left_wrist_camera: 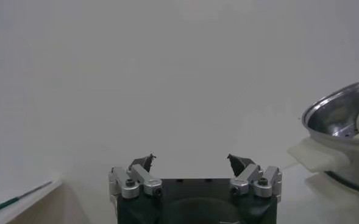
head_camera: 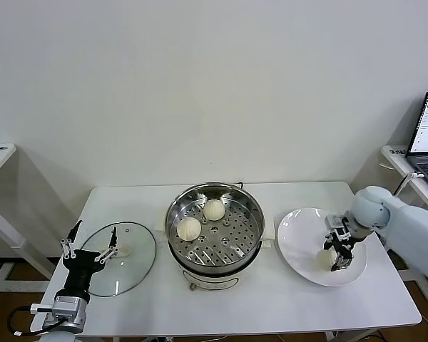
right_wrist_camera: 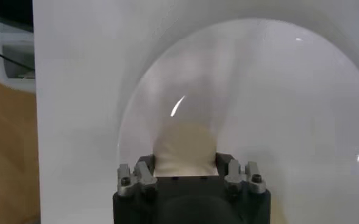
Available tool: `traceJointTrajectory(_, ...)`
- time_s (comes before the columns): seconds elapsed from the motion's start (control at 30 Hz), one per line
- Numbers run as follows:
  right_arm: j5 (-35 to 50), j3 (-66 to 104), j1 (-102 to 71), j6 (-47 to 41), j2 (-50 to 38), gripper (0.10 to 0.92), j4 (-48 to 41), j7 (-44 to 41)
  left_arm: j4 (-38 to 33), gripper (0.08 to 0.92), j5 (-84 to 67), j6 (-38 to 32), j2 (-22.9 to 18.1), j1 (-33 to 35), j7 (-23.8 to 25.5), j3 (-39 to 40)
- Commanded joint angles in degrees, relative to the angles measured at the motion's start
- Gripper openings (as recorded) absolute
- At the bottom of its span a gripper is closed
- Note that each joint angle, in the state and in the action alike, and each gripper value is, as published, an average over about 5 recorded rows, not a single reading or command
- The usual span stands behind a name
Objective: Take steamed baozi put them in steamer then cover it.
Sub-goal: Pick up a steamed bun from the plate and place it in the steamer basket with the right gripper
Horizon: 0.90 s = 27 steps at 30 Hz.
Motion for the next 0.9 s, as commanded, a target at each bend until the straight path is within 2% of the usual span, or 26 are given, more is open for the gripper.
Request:
traceJointTrajectory(0.03,14.0,-20.0,31.0,-0.5,-1.2,0.670,5.2,-1.1,-0.7,0.823,0.0,0.1,0.2,0.3,-0.1,-0.2)
traceJointTrajectory(0.2,18.8,-31.9,46.6,0.8,3.0,0.670,7.6,-0.7,-1.0,0.823,0.0,0.1,0.3,0.4,0.0,-0.3)
traceJointTrajectory(0.4,19.3,-34.5,52.9,7.9,10.0,0.670,8.5,1.6,-1.3,0.823,-0.1,0.2,0.3,0.3,-0.1,-0.4)
traceJointTrajectory(0.63,16.3,-35.1,52.2,20.4,18.9,0.670,9.2,7.0,-1.4,0.823,-0.2,0.3,0.3,0.3,-0.2,-0.7)
traceJointTrajectory(0.9,6.9,-36.0,49.3,32.2,25.8,0.670,10.1,12.0,-1.5,0.823,-0.3,0.3,0.2,0.1,-0.2,-0.7)
